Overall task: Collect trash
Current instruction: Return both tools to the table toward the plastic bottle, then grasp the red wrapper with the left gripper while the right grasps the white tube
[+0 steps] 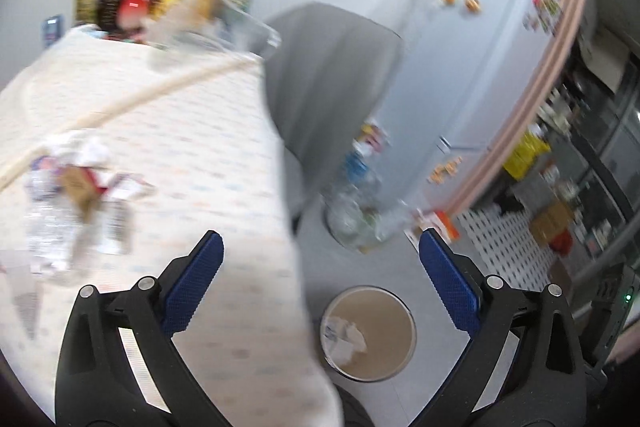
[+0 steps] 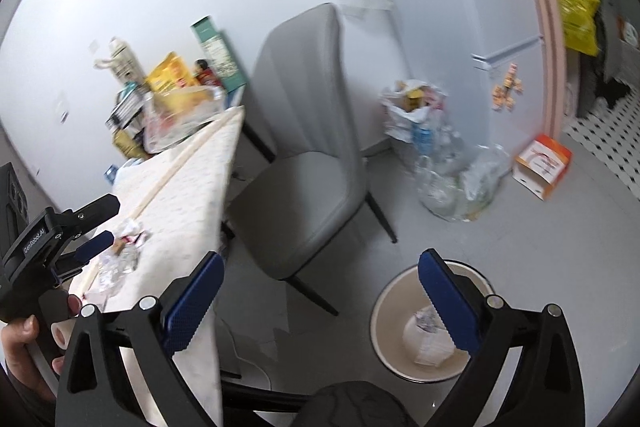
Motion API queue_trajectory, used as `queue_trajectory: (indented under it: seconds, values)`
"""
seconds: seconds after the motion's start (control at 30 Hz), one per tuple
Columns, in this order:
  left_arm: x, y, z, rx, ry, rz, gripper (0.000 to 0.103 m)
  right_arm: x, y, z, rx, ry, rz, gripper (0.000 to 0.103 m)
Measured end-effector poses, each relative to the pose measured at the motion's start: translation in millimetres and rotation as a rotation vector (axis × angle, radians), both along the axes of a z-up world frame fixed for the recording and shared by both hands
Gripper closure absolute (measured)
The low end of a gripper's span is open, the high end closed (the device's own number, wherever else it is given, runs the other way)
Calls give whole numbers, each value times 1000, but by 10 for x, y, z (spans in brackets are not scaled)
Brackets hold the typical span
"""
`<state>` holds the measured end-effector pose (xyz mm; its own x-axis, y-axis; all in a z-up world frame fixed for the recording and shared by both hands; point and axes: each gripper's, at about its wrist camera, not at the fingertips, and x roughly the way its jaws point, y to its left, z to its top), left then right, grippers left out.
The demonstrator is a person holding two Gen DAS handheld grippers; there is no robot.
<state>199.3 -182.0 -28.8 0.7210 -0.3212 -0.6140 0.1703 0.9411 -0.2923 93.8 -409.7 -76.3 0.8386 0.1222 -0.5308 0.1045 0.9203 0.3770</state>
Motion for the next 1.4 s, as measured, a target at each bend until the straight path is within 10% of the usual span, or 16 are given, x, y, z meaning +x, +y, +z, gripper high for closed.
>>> queue_trajectory:
  seconds: [1.1, 1.4]
  values:
    - [-381, 2506, -454, -50, 85, 368, 6, 909, 2642, 288, -205, 81, 400, 8]
    - [-257, 2662, -727, -178, 145, 342, 27, 1202, 2942, 185, -232, 129, 431, 8]
